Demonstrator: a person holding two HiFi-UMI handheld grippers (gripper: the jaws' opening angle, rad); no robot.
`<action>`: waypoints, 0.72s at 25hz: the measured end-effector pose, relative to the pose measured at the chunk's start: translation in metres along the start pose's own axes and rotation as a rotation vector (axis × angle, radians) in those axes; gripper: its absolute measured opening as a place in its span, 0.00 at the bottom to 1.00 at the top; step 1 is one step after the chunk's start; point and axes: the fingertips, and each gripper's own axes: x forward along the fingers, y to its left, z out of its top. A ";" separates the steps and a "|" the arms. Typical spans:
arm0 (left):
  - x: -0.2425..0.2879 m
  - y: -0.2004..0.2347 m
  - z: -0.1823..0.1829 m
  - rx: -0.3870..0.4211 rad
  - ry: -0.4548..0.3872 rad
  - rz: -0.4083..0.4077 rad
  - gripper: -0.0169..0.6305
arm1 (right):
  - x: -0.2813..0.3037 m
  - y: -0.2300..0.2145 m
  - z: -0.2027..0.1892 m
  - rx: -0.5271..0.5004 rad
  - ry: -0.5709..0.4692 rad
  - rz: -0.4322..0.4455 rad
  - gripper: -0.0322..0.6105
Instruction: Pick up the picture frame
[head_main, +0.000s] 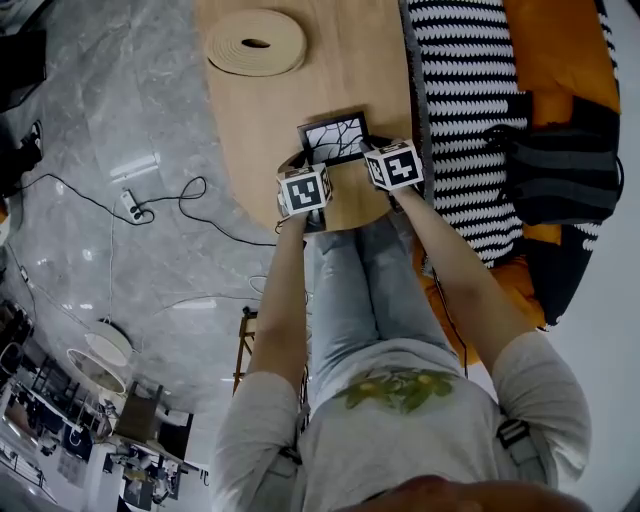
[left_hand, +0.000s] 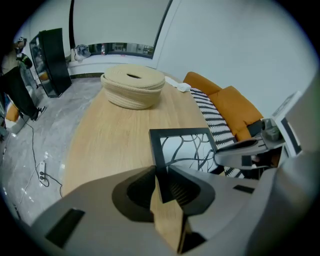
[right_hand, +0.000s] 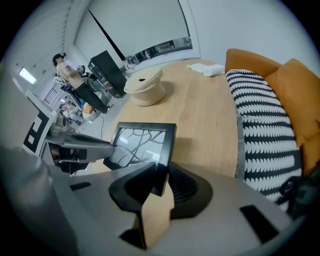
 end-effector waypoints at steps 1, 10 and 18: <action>-0.002 -0.001 0.000 0.002 0.000 -0.002 0.17 | -0.003 0.001 0.000 0.002 0.000 0.001 0.18; -0.028 -0.012 0.017 0.003 -0.023 -0.022 0.17 | -0.031 0.006 0.014 0.014 -0.031 -0.002 0.18; -0.053 -0.025 0.043 0.022 -0.083 -0.031 0.17 | -0.060 0.004 0.032 0.037 -0.061 -0.014 0.18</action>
